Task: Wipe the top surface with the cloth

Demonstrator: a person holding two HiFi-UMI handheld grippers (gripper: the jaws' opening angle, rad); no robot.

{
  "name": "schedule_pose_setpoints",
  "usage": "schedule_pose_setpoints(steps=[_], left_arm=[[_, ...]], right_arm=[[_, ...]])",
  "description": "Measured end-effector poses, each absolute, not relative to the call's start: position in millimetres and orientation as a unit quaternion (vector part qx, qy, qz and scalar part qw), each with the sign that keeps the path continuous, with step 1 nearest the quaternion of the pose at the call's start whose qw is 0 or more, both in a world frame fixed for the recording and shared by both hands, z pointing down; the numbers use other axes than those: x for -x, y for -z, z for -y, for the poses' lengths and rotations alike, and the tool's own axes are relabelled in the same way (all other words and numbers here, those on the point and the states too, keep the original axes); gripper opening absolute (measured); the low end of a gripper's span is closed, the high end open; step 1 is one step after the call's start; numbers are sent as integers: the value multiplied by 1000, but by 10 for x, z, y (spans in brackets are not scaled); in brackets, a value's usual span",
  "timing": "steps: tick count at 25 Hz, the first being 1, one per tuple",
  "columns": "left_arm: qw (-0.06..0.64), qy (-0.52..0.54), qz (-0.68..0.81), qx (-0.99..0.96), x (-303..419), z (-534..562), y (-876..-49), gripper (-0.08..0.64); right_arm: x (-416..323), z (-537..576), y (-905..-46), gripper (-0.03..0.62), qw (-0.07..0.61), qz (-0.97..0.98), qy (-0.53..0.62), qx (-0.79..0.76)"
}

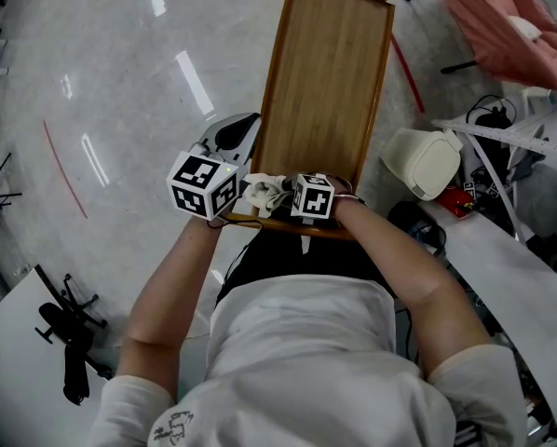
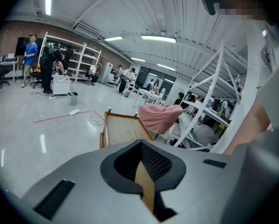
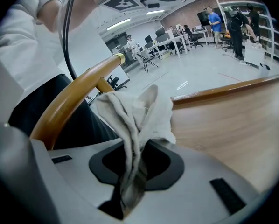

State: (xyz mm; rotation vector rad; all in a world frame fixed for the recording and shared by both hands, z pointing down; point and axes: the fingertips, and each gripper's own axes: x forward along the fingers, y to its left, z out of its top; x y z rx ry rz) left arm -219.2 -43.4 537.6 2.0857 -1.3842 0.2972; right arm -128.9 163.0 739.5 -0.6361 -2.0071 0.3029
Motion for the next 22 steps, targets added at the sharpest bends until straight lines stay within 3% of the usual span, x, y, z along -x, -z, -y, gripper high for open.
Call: schedule_pose_setpoints(steps=[22], left_arm=[[321, -110, 522, -783, 2275, 744, -5598, 8]], right_arm=[[1557, -570, -7440, 83, 487, 836, -142, 211]])
